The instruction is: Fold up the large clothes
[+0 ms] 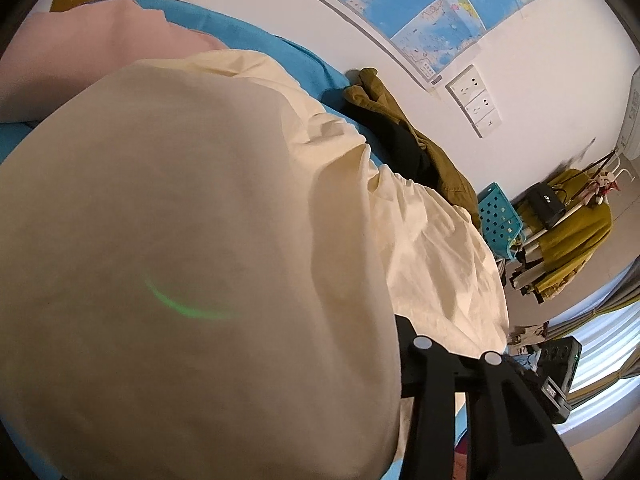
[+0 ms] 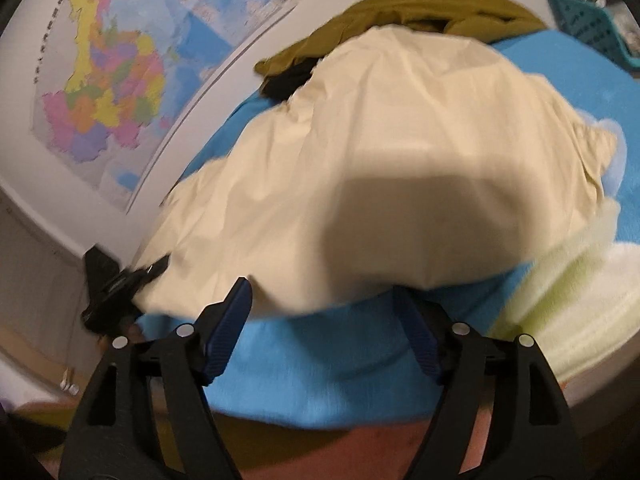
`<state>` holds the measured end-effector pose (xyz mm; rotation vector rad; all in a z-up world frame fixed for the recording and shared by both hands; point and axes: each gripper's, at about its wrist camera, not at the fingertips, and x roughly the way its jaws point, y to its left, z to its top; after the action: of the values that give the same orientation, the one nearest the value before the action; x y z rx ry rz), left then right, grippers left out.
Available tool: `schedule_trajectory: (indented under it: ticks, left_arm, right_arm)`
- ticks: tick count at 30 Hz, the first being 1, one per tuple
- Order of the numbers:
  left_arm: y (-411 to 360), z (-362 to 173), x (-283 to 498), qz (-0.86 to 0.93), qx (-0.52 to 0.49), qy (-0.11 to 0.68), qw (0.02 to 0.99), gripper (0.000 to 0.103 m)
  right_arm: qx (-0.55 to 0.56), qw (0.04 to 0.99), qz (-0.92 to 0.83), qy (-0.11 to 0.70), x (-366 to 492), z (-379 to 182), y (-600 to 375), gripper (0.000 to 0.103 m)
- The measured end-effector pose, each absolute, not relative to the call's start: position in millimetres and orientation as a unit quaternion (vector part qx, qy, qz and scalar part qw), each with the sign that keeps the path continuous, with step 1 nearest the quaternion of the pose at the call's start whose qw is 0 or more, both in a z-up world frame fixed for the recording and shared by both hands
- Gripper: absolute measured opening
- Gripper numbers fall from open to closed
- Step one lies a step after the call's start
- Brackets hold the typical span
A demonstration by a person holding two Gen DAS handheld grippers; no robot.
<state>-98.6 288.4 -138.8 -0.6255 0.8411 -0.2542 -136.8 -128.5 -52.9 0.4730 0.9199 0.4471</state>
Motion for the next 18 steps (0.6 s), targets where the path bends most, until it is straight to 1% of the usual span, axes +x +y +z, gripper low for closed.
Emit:
schedule_trajectory:
  ticks: [2,3,4,6,7,9,11,12,14,18]
  left_arm:
    - [287.6,-140.5,-98.0,-0.122,-0.297,0.403,0.857,0.045]
    - [287.8,-141.3,-97.8,-0.123,-0.297,0.404,0.857,0.046]
    - [288.2,-141.6,-97.8,-0.124,-0.296,0.404,0.857,0.046]
    - [289.2,-141.6,-98.7,-0.125,-0.295,0.402,0.857,0.048]
    - [289.7,-141.6,-99.4,-0.125,-0.293,0.400,0.859,0.050]
    - [288.8,-141.3,-100.6,-0.127,-0.293,0.399,0.859,0.053]
    - [288.2,-141.2,-100.0,-0.129,-0.291,0.400,0.860,0.055]
    - [288.6,-141.2,-99.9,-0.130,-0.291,0.400,0.859,0.056]
    - [289.0,-141.2,-99.2,-0.132,-0.292,0.401,0.858,0.056]
    - [288.8,-140.5,-97.2,-0.139,-0.294,0.400,0.857,0.063]
  right_arm:
    - [0.225,0.855,0.198,0.423,-131.2,-51.3,-125.2,0.074]
    - [0.225,0.864,0.193,0.406,-130.0,-47.4,-122.9,0.073]
    - [0.232,0.870,0.192,0.390,-130.0,-43.5,-124.8,0.067]
    - [0.252,0.877,0.202,0.355,-129.3,-36.3,-130.2,0.066]
    - [0.256,0.873,0.205,0.360,-125.4,-37.5,-130.8,0.068]
    - [0.255,0.860,0.189,0.400,-118.3,-48.9,-129.4,0.069]
    - [0.265,0.850,0.182,0.417,-118.9,-58.8,-131.6,0.071]
    - [0.277,0.846,0.181,0.417,-120.4,-62.1,-135.3,0.069]
    - [0.279,0.848,0.177,0.414,-125.3,-62.0,-138.4,0.069]
    - [0.287,0.851,0.170,0.406,-117.5,-62.8,-136.3,0.073]
